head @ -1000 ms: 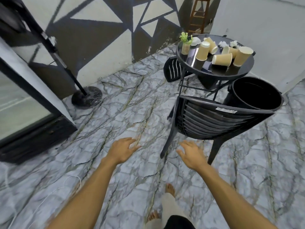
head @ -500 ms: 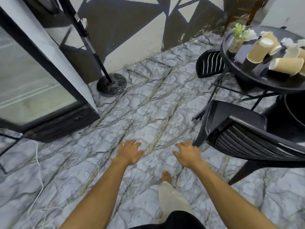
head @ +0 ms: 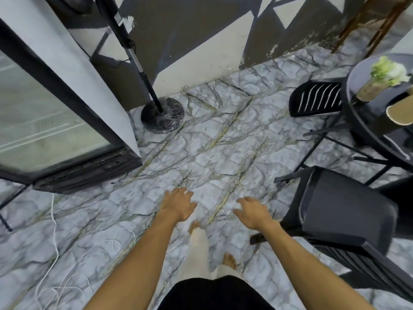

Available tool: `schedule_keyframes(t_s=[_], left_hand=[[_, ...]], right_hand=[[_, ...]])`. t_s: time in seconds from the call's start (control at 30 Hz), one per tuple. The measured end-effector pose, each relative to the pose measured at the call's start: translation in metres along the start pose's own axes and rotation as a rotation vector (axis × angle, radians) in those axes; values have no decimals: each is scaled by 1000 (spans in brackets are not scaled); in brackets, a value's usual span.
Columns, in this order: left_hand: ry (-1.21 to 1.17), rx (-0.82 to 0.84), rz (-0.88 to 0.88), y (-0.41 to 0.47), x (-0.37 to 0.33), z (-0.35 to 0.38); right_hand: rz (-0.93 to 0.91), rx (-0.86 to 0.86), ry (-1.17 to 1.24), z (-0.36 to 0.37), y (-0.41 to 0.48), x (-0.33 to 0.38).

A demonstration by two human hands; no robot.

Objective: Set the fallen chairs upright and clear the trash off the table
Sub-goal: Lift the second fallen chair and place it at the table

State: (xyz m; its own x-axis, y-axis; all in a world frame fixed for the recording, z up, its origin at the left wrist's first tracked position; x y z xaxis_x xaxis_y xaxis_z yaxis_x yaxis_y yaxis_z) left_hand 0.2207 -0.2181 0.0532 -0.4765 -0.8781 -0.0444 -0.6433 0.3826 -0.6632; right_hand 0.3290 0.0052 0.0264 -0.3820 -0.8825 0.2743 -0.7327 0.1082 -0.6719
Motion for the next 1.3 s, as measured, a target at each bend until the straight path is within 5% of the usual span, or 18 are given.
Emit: schedule_keyframes(t_s=[0.6,1.3], left_hand=[[135,47,143,228,76,-202],[254,36,271,499,-5,-451]], right_hand=[[147,-93,196,-184,204,48],[274,-92,292,-424,411,-53]])
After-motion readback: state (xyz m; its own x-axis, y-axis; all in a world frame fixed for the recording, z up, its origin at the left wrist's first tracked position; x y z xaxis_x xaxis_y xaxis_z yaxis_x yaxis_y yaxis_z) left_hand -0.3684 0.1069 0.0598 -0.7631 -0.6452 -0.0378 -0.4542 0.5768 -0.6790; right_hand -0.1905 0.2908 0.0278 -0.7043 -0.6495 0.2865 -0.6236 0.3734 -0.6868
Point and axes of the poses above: each hand's wrist, its own y-axis towards the middle knuckle, its own z-axis out of the palm, x = y × z, the point moved 1 cm from there along y, towards the middle knuckle, and after that the axes turned 1 degree about -x, right-handed, at the moved point
